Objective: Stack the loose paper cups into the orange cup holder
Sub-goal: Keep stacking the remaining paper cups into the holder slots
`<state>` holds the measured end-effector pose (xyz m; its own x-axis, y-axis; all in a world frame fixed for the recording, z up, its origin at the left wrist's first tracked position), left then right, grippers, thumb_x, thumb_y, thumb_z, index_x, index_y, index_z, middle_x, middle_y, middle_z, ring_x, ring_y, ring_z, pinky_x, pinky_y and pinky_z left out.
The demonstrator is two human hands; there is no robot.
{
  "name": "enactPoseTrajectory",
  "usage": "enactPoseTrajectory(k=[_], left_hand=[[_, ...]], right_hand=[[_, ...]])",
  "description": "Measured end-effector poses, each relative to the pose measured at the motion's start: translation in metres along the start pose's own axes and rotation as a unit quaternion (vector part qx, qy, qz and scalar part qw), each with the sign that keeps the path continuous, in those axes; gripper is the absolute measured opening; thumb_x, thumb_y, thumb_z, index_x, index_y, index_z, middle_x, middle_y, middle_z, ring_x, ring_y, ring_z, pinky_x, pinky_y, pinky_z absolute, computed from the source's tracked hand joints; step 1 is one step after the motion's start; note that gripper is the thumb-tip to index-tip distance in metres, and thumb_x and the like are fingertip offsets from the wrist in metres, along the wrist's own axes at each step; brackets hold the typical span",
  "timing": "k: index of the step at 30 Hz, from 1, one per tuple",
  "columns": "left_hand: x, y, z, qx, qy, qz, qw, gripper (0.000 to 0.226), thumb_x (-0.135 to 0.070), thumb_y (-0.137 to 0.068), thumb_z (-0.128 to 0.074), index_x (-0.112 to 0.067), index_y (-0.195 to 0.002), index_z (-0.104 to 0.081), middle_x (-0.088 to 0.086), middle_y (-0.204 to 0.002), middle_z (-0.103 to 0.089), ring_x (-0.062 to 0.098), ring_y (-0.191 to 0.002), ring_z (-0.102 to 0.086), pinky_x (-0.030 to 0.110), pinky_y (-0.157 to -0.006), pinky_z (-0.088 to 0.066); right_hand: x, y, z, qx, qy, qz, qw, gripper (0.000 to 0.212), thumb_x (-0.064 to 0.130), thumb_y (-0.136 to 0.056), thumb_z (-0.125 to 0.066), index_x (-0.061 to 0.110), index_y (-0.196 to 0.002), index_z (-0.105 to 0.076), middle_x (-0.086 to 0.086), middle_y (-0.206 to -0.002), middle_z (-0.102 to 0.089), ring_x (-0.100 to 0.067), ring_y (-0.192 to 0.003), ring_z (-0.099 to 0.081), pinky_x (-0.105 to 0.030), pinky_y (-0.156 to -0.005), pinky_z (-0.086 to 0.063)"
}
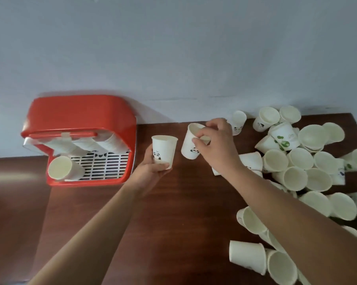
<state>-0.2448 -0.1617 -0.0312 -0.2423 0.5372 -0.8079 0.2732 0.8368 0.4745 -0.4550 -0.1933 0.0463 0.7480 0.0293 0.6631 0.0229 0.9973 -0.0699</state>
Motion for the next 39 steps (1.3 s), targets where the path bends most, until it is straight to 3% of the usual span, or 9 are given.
enactPoseTrajectory(k=[3,5,10,14,17,19,23,32,39], left_hand=[[-0.018,0.034,0.026,0.004,-0.074,-0.025,0.997,0.079,0.003,-0.079,-0.066,-0.022,-0.147,-0.033,0.01,-0.126,-0.058,0.016,-0.102,-0.064,0.023,-0.077,-0.054],[-0.03,0.056,0.049,0.004,-0.127,-0.044,0.991,0.072,-0.008,-0.086,-0.071,-0.024,-0.146,-0.034,0.006,-0.13,-0.059,0.014,-0.109,-0.064,0.024,-0.084,-0.054],[-0.06,0.109,0.114,-0.082,-0.176,-0.093,0.976,0.062,-0.048,-0.08,-0.077,-0.032,-0.134,-0.053,-0.005,-0.123,-0.067,0.015,-0.116,-0.063,0.037,-0.098,-0.051],[-0.082,0.136,0.172,-0.148,-0.159,-0.147,0.965,0.061,-0.042,-0.083,-0.078,-0.035,-0.138,-0.051,-0.006,-0.126,-0.066,0.018,-0.119,-0.062,0.034,-0.094,-0.052],[-0.096,0.148,0.215,-0.172,-0.122,-0.18,0.961,0.081,-0.026,-0.087,-0.077,-0.046,-0.15,-0.031,-0.006,-0.141,-0.057,0.018,-0.127,-0.057,0.038,-0.1,-0.05],[-0.1,0.152,0.24,-0.203,-0.106,-0.182,0.956,0.076,-0.019,-0.086,-0.077,-0.045,-0.145,-0.037,-0.002,-0.13,-0.064,0.018,-0.121,-0.062,0.038,-0.1,-0.052],[-0.097,0.146,0.279,-0.251,-0.107,-0.16,0.949,0.073,-0.033,-0.073,-0.085,-0.04,-0.133,-0.044,0.002,-0.126,-0.064,0.018,-0.117,-0.063,0.047,-0.104,-0.049],[-0.069,0.119,0.305,-0.262,-0.325,-0.113,0.902,0.079,-0.034,-0.075,-0.084,-0.035,-0.137,-0.036,-0.01,-0.129,-0.054,0.011,-0.116,-0.055,0.035,-0.096,-0.049],[-0.061,0.108,0.323,-0.212,-0.472,-0.091,0.851,0.076,-0.032,-0.078,-0.08,-0.021,-0.143,-0.044,0.001,-0.145,-0.048,0.021,-0.134,-0.04,0.043,-0.111,-0.039]], right_hand=[[0.048,0.019,-0.022,0.102,-0.094,-0.069,0.988,0.003,0.027,-0.085,-0.074,0.025,-0.087,-0.073,-0.003,-0.142,-0.04,-0.015,-0.132,-0.041,-0.018,-0.101,-0.026],[0.078,0.029,-0.038,0.152,-0.088,-0.066,0.982,0.002,0.031,-0.086,-0.072,0.03,-0.087,-0.072,0.0,-0.148,-0.04,-0.015,-0.135,-0.04,-0.021,-0.101,-0.026],[0.146,0.047,-0.084,0.184,-0.125,-0.043,0.974,0.004,0.032,-0.086,-0.071,0.028,-0.084,-0.072,0.007,-0.133,-0.054,-0.008,-0.121,-0.051,-0.026,-0.101,-0.041],[0.19,0.051,-0.118,0.193,-0.164,-0.035,0.967,0.024,0.03,-0.082,-0.076,0.029,-0.102,-0.063,0.01,-0.114,-0.057,-0.003,-0.1,-0.057,-0.009,-0.065,-0.045],[0.21,0.046,-0.139,0.174,-0.155,-0.029,0.972,0.033,0.033,-0.079,-0.078,0.032,-0.107,-0.059,0.013,-0.115,-0.058,-0.004,-0.101,-0.057,-0.02,-0.078,-0.047],[0.217,0.045,-0.152,0.166,-0.147,-0.03,0.975,0.035,0.033,-0.079,-0.078,0.031,-0.108,-0.058,0.014,-0.115,-0.057,-0.005,-0.102,-0.057,-0.026,-0.083,-0.051],[0.228,0.045,-0.17,0.168,-0.139,-0.039,0.975,0.037,0.033,-0.08,-0.077,0.029,-0.112,-0.057,0.011,-0.115,-0.057,-0.008,-0.104,-0.057,-0.029,-0.085,-0.053],[0.238,0.044,-0.194,0.118,-0.138,-0.049,0.982,0.061,0.029,-0.079,-0.079,0.026,-0.132,-0.048,0.008,-0.126,-0.052,-0.008,-0.113,-0.053,-0.025,-0.094,-0.049],[0.267,0.039,-0.221,0.083,-0.144,0.011,0.986,0.07,0.032,-0.073,-0.085,0.024,-0.133,-0.05,0.01,-0.126,-0.046,-0.006,-0.119,-0.047,-0.022,-0.102,-0.042]])
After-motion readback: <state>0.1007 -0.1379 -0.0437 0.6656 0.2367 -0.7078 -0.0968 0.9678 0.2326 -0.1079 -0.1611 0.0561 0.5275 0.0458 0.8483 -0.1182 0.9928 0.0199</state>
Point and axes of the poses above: each hand's wrist, its own y-axis away from the middle knuckle, its own z-axis out of the back of the hand, x = y × z, the point moved 3 cm from there along -y, towards the middle knuckle
